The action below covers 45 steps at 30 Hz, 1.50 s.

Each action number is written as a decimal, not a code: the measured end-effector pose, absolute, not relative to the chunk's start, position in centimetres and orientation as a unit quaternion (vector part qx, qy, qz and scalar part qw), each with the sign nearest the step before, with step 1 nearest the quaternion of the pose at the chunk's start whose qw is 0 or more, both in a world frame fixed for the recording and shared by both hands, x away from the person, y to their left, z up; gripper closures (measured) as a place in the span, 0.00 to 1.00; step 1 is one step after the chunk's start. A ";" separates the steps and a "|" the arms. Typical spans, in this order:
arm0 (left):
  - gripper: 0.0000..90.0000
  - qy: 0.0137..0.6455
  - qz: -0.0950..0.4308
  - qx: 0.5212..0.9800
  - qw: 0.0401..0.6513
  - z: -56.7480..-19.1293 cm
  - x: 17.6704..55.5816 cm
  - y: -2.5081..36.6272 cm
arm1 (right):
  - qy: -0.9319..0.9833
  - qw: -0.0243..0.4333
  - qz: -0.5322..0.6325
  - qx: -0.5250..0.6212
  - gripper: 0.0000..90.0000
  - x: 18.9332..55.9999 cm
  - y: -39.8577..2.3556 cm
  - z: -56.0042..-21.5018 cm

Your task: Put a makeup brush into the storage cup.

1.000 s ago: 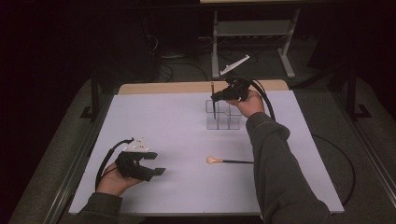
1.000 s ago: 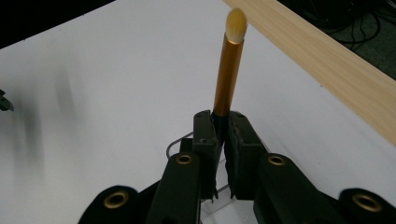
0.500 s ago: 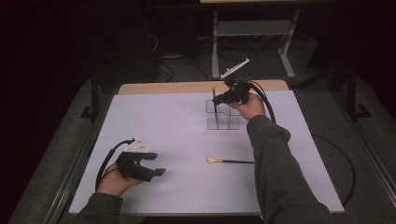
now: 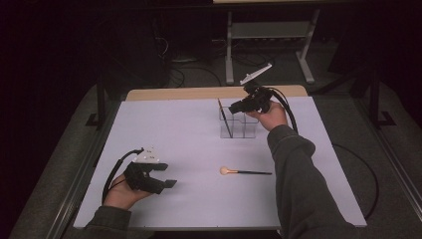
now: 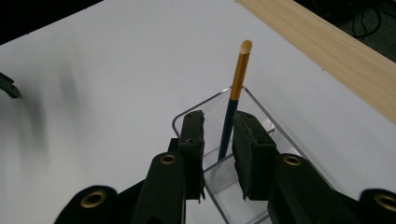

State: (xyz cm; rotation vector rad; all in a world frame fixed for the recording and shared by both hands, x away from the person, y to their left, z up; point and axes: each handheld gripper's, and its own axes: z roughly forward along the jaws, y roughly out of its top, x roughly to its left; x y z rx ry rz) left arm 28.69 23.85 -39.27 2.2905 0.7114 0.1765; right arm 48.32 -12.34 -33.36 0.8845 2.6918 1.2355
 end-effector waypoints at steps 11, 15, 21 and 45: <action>0.36 0.270 0.072 0.892 0.355 -39.2 28.7 24.0 | 0.871 0.027 0.406 0.274 0.73 46.7 -13.2 -32.8; 0.36 0.273 0.072 0.890 0.359 -39.3 28.7 23.9 | 0.874 0.033 0.405 0.268 0.71 46.3 -13.8 -32.8; 0.36 0.273 0.069 0.891 0.358 -39.4 28.8 23.8 | 0.868 0.030 0.413 0.274 0.66 45.3 -14.2 -32.8; 0.36 0.270 0.071 0.892 0.356 -39.4 28.7 23.5 | 0.871 0.030 0.420 0.255 0.57 42.3 -15.2 -32.9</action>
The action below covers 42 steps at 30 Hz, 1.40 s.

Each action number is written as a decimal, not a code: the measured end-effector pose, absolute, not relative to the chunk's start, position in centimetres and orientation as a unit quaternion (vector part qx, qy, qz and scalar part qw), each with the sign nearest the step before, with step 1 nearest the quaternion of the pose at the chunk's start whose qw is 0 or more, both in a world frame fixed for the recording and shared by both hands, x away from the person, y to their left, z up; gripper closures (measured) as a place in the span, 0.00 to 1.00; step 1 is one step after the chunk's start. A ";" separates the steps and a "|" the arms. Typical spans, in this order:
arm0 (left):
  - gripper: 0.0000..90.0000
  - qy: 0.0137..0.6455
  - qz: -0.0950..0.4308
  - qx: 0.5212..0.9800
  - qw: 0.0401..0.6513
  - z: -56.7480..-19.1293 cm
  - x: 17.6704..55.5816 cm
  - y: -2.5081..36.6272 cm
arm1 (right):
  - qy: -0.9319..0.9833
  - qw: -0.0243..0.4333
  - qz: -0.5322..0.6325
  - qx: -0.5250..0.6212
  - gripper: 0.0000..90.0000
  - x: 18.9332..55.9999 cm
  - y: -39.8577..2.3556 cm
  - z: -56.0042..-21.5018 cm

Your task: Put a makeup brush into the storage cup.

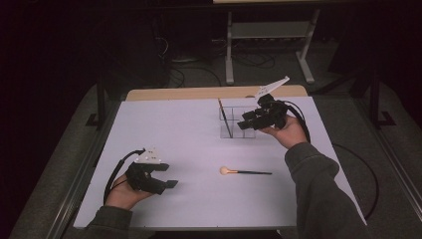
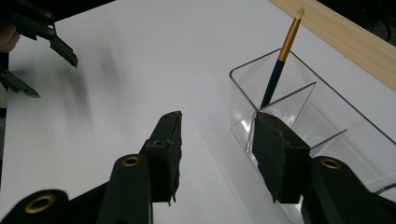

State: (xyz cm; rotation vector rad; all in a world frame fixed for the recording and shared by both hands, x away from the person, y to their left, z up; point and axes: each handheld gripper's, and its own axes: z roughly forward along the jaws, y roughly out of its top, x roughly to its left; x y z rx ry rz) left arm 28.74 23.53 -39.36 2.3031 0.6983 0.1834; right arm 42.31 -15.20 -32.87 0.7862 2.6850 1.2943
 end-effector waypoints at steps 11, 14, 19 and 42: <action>0.35 0.269 0.073 0.893 0.354 -39.4 28.7 23.8 | 0.875 0.023 0.415 0.249 0.55 41.0 -15.6 -33.3; 0.35 0.272 0.077 0.892 0.354 -39.2 28.6 24.0 | 0.878 0.021 0.411 0.244 0.55 40.5 -15.6 -33.5; 0.35 0.270 0.079 0.890 0.358 -39.1 28.3 24.0 | 0.882 0.023 0.407 0.236 0.54 39.8 -15.5 -33.5; 0.32 0.272 0.079 0.888 0.362 -39.1 28.2 24.0 | 0.913 0.028 0.366 0.179 0.54 38.0 -13.4 -35.7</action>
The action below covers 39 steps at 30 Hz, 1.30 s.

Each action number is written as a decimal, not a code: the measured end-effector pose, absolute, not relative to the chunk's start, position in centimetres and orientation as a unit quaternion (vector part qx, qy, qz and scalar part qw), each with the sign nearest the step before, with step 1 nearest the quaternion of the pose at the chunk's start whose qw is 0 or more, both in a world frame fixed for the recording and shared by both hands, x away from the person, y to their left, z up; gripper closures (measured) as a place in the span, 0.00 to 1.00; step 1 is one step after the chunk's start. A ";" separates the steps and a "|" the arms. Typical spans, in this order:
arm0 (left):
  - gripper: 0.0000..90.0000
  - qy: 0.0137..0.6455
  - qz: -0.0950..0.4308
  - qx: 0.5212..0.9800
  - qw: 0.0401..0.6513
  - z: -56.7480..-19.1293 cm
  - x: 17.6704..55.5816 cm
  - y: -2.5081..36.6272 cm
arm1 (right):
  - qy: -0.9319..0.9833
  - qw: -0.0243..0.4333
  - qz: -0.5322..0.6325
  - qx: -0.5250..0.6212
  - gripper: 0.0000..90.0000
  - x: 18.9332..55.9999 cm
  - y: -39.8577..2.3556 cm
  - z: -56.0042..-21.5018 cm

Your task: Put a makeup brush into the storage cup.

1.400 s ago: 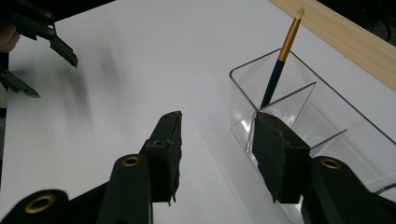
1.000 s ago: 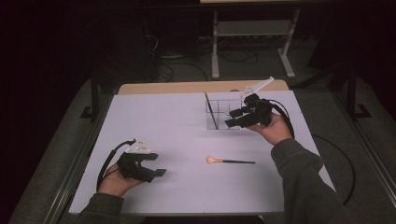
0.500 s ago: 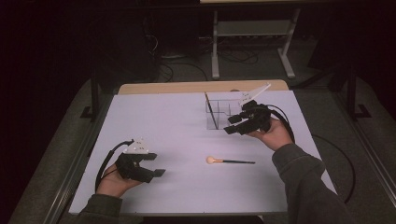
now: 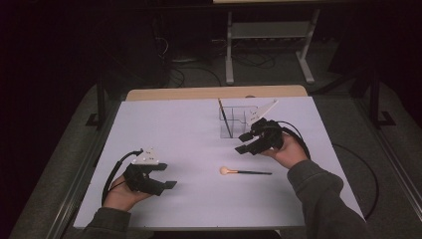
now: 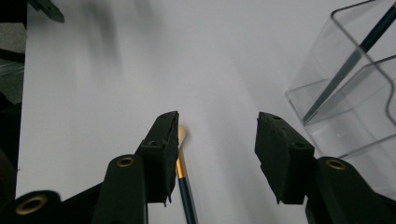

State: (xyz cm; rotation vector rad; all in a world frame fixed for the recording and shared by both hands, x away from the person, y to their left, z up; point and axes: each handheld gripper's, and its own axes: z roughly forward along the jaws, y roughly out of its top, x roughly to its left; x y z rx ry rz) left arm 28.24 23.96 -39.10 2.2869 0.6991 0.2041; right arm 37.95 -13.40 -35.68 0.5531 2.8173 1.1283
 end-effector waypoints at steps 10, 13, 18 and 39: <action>0.31 0.280 0.077 0.883 0.370 -39.2 28.2 24.3 | 0.921 0.029 0.352 0.163 0.58 37.1 -13.4 -36.4; 0.31 0.275 0.080 0.885 0.368 -39.1 28.1 24.4 | 0.924 0.027 0.345 0.161 0.58 37.0 -13.2 -36.8; 0.31 0.279 0.080 0.881 0.373 -38.9 28.0 24.4 | 0.928 0.019 0.338 0.156 0.60 36.8 -12.8 -37.5; 0.32 0.278 0.085 0.882 0.370 -38.8 28.1 24.4 | 0.941 0.004 0.307 0.146 0.67 36.7 -12.4 -40.4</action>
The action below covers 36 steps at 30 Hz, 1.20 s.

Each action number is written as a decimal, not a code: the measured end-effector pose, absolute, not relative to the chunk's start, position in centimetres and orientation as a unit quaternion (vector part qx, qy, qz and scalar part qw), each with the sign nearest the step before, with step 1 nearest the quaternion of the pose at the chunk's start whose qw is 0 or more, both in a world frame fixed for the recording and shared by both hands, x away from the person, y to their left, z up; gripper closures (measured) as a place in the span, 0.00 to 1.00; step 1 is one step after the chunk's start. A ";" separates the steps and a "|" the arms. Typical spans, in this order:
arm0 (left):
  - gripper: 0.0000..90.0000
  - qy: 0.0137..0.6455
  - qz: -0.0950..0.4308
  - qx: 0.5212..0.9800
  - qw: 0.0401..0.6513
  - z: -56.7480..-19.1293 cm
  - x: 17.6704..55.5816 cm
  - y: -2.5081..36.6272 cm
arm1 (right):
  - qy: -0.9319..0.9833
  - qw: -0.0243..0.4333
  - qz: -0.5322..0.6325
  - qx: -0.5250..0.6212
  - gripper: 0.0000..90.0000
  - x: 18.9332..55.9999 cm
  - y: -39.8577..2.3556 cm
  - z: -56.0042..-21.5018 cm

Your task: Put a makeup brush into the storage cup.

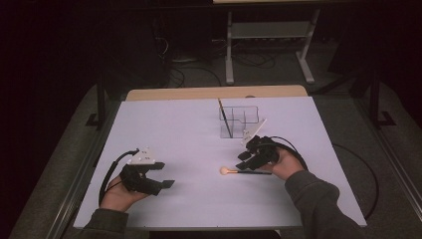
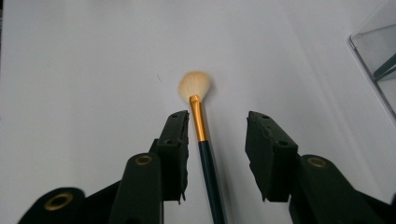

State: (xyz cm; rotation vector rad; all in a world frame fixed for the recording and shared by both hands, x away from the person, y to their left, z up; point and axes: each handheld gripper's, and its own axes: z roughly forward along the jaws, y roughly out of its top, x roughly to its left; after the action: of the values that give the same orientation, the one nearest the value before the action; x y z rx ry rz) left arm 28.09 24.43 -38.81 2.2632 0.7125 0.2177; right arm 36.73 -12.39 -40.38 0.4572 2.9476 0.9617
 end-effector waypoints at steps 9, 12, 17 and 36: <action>0.32 0.273 0.084 0.885 0.368 -38.8 28.2 24.3 | 0.947 -0.006 0.290 0.141 0.72 36.9 -12.3 -41.4; 0.32 0.276 0.082 0.883 0.370 -38.9 28.2 24.3 | 0.947 -0.009 0.285 0.145 0.73 36.9 -12.2 -41.7; 0.32 0.273 0.083 0.884 0.369 -38.8 28.2 24.4 | 0.952 -0.010 0.272 0.138 0.76 36.8 -11.9 -42.2; 0.32 0.272 0.078 0.885 0.369 -38.9 28.3 24.1 | 0.963 -0.009 0.244 0.116 0.90 36.4 -11.2 -42.9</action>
State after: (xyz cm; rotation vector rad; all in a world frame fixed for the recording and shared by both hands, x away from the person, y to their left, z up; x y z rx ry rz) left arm 28.27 24.10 -38.91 2.2712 0.6992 0.1991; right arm 36.43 -11.17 -42.85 0.3661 3.0430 0.7709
